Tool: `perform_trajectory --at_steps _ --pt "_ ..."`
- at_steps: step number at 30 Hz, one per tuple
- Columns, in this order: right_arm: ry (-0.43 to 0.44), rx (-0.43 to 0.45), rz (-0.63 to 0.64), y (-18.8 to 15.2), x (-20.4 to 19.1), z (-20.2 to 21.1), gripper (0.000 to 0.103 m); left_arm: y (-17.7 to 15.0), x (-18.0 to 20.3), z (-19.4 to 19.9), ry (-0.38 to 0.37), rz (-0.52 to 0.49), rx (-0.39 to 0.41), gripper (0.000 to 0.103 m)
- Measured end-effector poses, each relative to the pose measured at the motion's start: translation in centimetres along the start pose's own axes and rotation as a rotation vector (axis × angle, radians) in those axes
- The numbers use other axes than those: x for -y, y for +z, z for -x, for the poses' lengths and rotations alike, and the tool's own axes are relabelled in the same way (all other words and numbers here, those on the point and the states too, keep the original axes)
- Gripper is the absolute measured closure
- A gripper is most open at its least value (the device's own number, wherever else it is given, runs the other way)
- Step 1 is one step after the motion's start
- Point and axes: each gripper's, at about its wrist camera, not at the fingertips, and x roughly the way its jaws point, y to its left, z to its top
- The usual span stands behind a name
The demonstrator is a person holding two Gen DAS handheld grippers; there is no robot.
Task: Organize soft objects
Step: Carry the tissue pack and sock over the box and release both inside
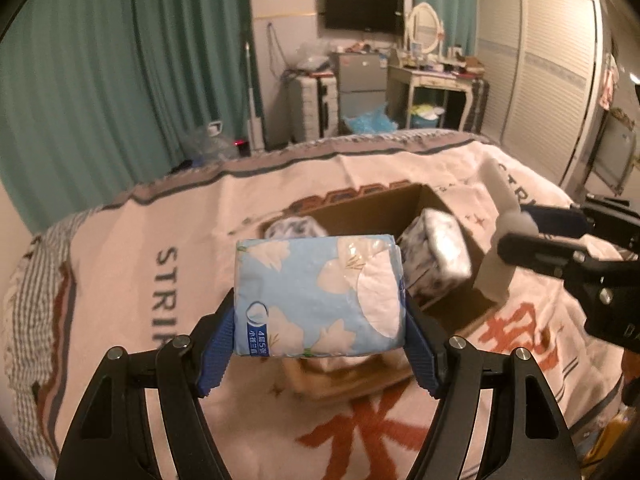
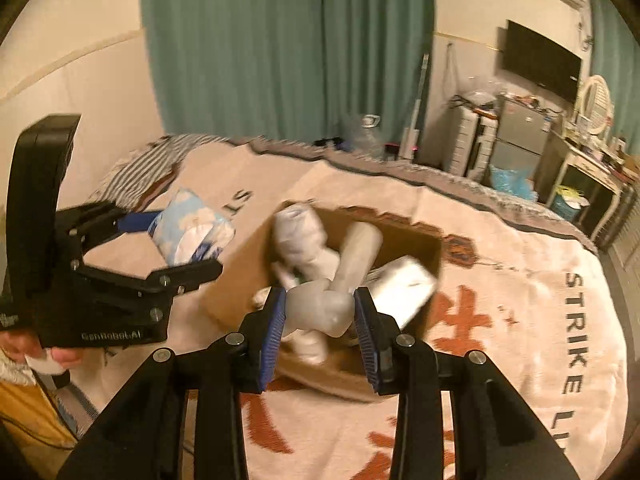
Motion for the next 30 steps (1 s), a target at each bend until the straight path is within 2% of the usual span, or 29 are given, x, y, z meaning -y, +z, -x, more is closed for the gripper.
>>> perform_trajectory --at_steps 6,12,15,16,17,18,19,24,27,30 --pt "-0.005 0.011 -0.059 1.7 3.2 -1.5 0.068 1.2 0.6 -3.2 -0.025 0.036 -0.039 0.029" --pt "-0.007 0.006 -0.082 2.8 4.3 -3.9 0.065 1.0 0.6 -5.2 -0.037 0.049 -0.067 0.028" --pt "-0.018 0.002 -0.097 3.2 4.6 -4.9 0.063 1.1 0.6 -5.9 -0.044 0.069 -0.089 0.024" --pt "-0.016 0.001 -0.102 3.3 4.7 -5.2 0.061 1.1 0.5 -6.0 -0.043 0.078 -0.088 0.023" --pt "-0.02 0.005 -0.107 3.4 4.8 -5.3 0.05 1.1 0.5 -6.1 -0.043 0.081 -0.085 0.023" --pt "-0.03 0.021 -0.118 3.5 4.9 -5.1 0.038 1.1 0.5 -6.1 -0.042 0.082 -0.082 0.023" --pt "-0.029 0.036 -0.125 3.5 5.0 -5.0 0.035 1.1 0.5 -6.1 -0.041 0.08 -0.081 0.023" --pt "-0.045 0.073 -0.14 3.8 5.1 -4.0 0.034 1.1 1.1 -4.8 -0.016 0.065 -0.049 0.022" --pt "-0.045 0.096 -0.149 3.7 4.9 -3.1 0.034 1.2 1.5 -3.4 0.016 0.057 -0.018 0.015" --pt "-0.057 0.124 -0.141 3.4 4.5 -1.6 0.034 1.3 1.5 -1.8 0.041 0.057 0.025 0.014"
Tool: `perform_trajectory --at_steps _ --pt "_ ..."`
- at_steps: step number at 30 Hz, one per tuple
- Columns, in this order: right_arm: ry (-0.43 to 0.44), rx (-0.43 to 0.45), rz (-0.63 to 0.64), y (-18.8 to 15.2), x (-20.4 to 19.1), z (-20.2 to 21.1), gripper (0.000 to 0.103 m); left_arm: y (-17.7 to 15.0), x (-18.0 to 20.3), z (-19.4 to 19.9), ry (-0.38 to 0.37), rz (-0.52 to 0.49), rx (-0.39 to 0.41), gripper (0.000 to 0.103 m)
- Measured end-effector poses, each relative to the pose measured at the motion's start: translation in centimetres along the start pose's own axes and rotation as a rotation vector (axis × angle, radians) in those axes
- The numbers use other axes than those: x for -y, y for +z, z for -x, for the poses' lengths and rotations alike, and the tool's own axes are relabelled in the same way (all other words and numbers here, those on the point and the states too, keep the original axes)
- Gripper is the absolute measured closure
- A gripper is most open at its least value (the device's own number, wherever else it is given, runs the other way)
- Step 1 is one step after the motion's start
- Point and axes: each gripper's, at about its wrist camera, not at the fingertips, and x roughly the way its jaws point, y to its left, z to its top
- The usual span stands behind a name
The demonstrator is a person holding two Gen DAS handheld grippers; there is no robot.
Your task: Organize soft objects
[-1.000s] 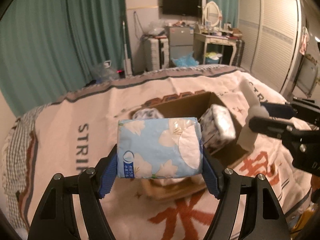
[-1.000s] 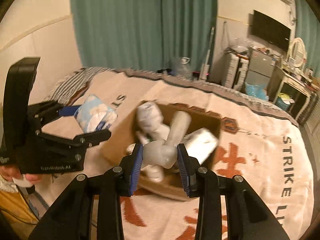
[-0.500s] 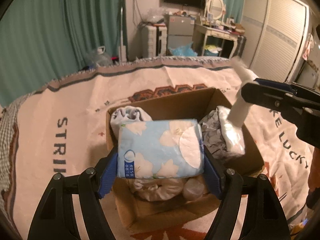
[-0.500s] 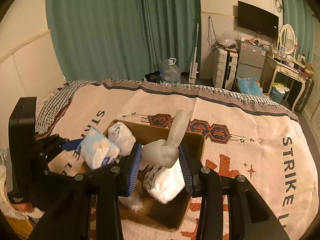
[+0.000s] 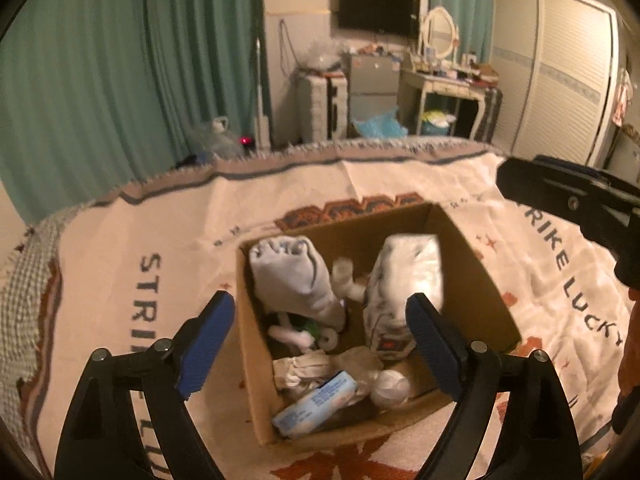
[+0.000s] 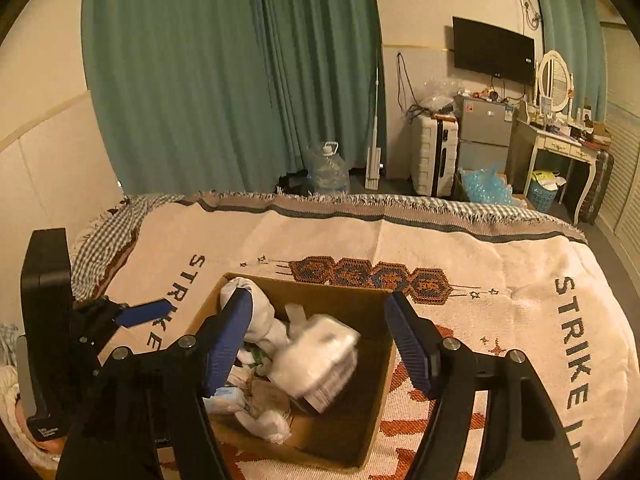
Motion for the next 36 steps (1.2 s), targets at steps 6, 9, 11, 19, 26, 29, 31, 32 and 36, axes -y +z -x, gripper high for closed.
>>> perform_trajectory --at_steps 6,9,11,19,26,29,31,32,36 --pt "-0.05 0.087 0.028 -1.1 -0.7 4.9 0.022 -0.6 -0.2 4.8 0.056 0.003 0.109 0.014" --pt "-0.075 0.142 0.018 -2.2 -0.9 7.5 0.012 -2.0 -0.1 7.2 0.104 0.012 0.166 0.014" --pt "-0.095 0.163 0.016 -3.1 -1.0 9.0 0.006 -2.8 0.2 8.4 0.106 0.013 0.185 0.014" --pt "-0.107 0.134 -0.022 -8.1 -0.4 11.8 0.0 -5.8 2.1 11.7 0.18 -0.019 0.242 0.014" --pt "-0.091 0.065 -0.076 -11.1 1.4 9.4 0.0 -7.0 2.8 11.3 0.193 0.085 0.27 0.009" --pt "-0.083 0.052 -0.129 -11.6 2.2 8.5 0.0 -7.6 2.6 10.4 0.201 0.115 0.24 0.009" --pt "-0.095 0.039 -0.128 -11.8 2.2 8.1 0.0 -8.0 2.4 9.6 0.188 0.125 0.21 0.009" --pt "-0.098 0.034 -0.128 -11.9 2.3 7.9 0.0 -8.2 2.4 9.6 0.193 0.121 0.2 0.009" --pt "-0.095 0.024 -0.129 -11.7 2.2 7.8 0.0 -8.9 2.4 9.2 0.202 0.126 0.176 0.009"
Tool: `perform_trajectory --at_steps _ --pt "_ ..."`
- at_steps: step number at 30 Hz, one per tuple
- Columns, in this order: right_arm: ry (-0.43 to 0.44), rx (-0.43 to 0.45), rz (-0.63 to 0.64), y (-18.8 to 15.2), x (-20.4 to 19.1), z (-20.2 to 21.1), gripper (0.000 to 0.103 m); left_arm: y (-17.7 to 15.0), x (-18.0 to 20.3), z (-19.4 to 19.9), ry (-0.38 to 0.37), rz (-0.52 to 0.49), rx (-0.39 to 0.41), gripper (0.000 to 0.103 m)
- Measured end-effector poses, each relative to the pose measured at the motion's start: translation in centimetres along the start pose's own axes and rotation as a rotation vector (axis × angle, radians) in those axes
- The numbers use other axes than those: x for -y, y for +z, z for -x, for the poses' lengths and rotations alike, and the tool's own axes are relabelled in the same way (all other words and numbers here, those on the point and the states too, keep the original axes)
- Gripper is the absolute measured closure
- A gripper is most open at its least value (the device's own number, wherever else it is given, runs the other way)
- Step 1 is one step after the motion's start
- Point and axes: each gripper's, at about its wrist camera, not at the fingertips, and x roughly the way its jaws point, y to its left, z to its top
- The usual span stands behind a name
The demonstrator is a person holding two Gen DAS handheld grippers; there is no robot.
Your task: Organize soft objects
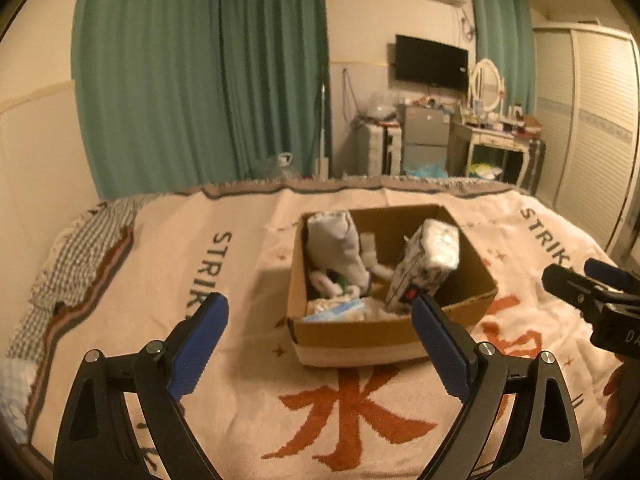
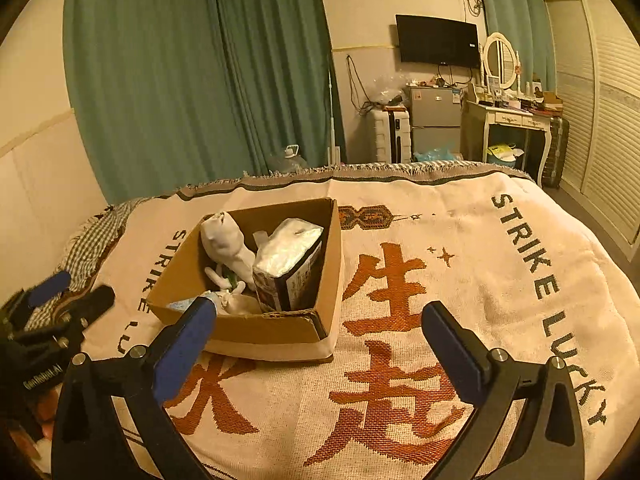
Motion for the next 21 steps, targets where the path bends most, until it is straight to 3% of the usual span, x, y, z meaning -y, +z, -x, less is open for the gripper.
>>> perform_trajectory --at_steps 21 --pt "0.033 0.024 0.049 0.5 -2.0 0.2 0.0 0.2 -1.1 0.0 -0.002 0.025 0.003 0.009"
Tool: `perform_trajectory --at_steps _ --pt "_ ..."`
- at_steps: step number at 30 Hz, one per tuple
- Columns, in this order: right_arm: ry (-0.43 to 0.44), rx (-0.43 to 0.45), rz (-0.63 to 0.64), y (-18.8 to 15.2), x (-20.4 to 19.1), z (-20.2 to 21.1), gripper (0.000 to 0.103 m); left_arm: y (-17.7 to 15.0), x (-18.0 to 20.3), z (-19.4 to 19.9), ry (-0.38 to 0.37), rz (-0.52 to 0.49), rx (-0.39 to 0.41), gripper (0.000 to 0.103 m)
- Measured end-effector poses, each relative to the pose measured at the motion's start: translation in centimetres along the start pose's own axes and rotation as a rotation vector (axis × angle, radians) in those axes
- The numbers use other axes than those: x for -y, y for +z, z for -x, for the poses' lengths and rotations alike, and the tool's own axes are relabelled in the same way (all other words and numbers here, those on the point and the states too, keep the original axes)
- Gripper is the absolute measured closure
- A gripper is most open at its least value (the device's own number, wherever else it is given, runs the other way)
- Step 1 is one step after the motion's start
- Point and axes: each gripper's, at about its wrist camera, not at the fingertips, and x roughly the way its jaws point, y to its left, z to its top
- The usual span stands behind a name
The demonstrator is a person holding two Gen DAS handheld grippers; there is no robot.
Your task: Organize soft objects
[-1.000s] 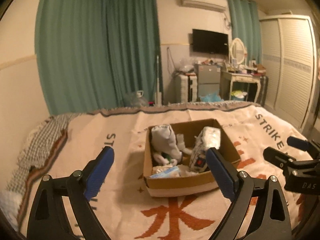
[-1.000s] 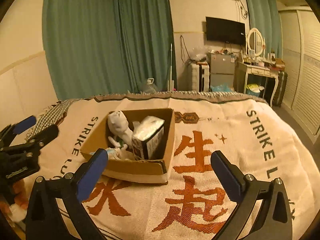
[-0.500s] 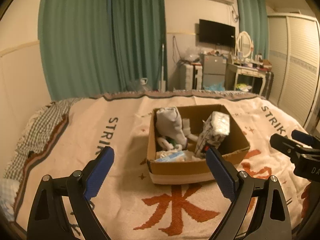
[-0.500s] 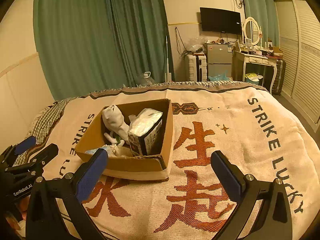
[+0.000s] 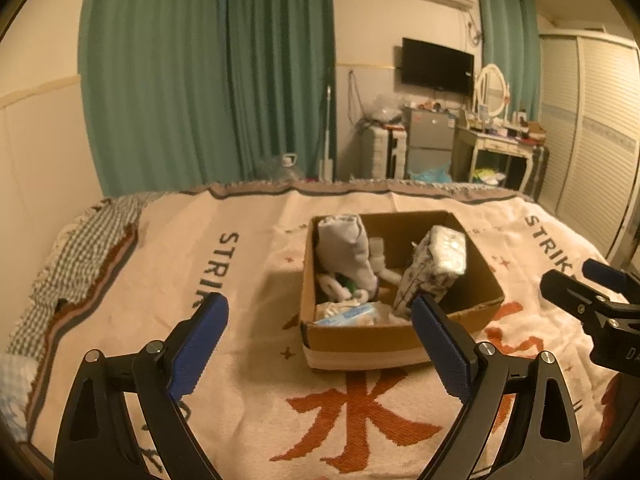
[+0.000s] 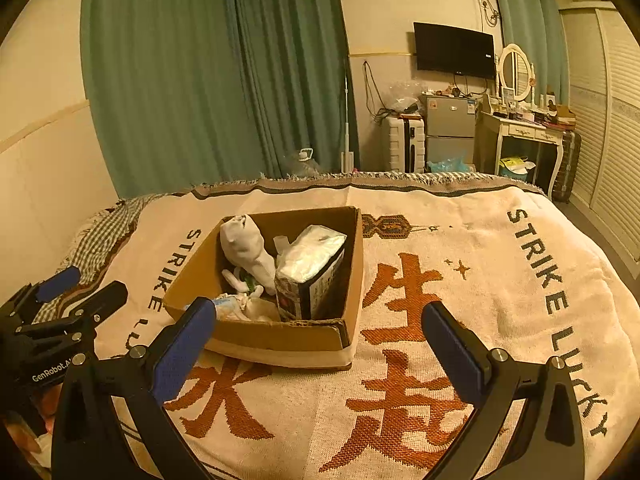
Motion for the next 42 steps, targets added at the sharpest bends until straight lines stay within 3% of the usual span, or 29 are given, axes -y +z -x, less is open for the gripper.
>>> perform_trajectory --at_steps 8,42 --pt "0.006 -0.009 0.012 -0.1 -0.4 -0.2 0.0 0.0 -0.1 -0.3 -0.024 0.005 -0.022 0.009" --pt "0.024 -0.019 0.013 0.0 -1.1 -1.3 0.0 -0.1 0.1 -0.1 -0.003 -0.015 -0.008 0.009"
